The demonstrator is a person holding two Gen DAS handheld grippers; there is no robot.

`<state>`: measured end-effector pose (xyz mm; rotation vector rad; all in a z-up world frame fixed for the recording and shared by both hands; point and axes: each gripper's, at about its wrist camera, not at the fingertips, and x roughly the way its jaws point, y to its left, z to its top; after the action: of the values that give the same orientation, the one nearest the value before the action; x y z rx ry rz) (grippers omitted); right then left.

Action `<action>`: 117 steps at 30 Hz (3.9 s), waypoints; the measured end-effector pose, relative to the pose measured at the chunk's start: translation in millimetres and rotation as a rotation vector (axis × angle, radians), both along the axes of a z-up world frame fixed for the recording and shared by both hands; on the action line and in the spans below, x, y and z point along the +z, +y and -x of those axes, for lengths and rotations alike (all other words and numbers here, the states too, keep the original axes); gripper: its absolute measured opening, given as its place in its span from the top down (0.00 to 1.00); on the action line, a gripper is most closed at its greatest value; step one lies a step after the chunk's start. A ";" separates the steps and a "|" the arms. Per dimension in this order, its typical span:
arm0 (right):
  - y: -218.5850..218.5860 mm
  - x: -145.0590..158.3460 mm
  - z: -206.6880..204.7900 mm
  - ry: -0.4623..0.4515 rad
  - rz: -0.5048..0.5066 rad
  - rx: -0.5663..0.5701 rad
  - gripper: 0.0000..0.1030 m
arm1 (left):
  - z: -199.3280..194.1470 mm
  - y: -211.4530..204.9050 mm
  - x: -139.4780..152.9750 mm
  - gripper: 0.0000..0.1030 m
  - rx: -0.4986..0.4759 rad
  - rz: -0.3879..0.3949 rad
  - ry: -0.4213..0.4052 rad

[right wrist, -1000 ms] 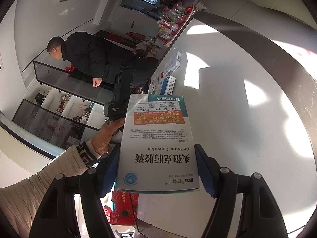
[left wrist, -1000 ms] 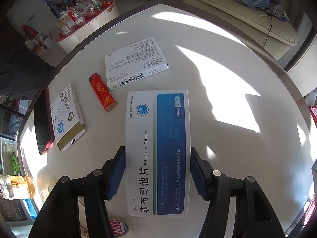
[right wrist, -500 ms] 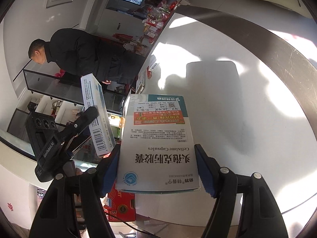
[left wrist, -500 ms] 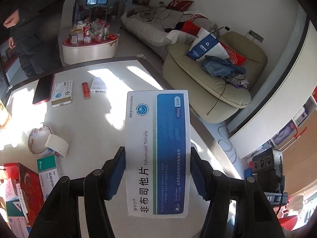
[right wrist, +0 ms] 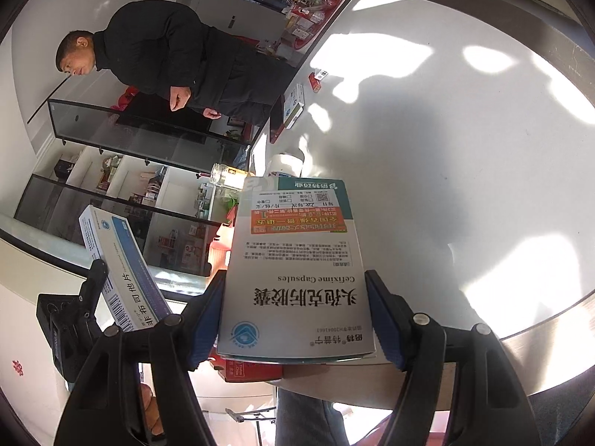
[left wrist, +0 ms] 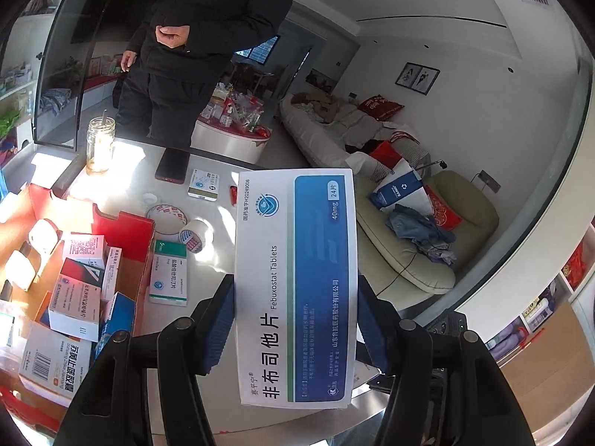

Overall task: Organize objects
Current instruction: 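Carry the Febuxostat box with the left gripper toward the cardboard box while the right carries the capsule box, then lower the Febuxostat box with the left gripper into the cardboard box while the right lowers the capsule box, then open the left gripper to drop the Febuxostat box while the right drops the capsule box, then grasp the green-and-white Betahistine tablet box on the table with the right gripper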

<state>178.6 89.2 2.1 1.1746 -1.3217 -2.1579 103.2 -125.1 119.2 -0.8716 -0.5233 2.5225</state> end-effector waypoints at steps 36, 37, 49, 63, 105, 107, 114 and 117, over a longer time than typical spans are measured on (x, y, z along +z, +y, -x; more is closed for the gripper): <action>-85.1 15.9 6.9 -0.057 -0.096 0.158 0.31 | -60.2 -113.6 -27.5 0.36 0.280 -0.077 0.071; -85.5 15.6 6.9 -0.058 -0.096 0.159 0.31 | -60.9 -117.5 -28.1 0.36 0.291 -0.073 0.067; -110.6 20.5 16.8 -0.046 -0.088 0.228 0.31 | -65.8 -110.8 -38.0 0.36 0.285 -0.054 0.040; -138.3 27.0 26.1 -0.054 -0.128 0.285 0.31 | -67.7 -117.1 -44.6 0.36 0.286 -0.079 0.044; -170.6 -15.8 177.1 -0.202 -0.662 0.125 0.10 | -24.4 -179.8 -87.7 0.25 0.422 0.004 -0.127; -178.2 -27.7 188.6 -0.220 -0.738 0.136 0.10 | -23.6 -178.1 -88.2 0.24 0.418 0.007 -0.133; -214.0 -36.1 205.1 -0.161 -0.740 0.231 0.11 | -16.0 -173.6 -95.4 0.23 0.403 0.027 -0.168; -231.0 -36.1 207.8 -0.144 -0.822 0.281 0.11 | -11.1 -170.0 -102.6 0.23 0.389 0.035 -0.197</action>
<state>-29.2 -141.8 -34.0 1.6941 -0.2260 -2.4806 114.2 -295.1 16.6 -1.1324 -0.7792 2.8123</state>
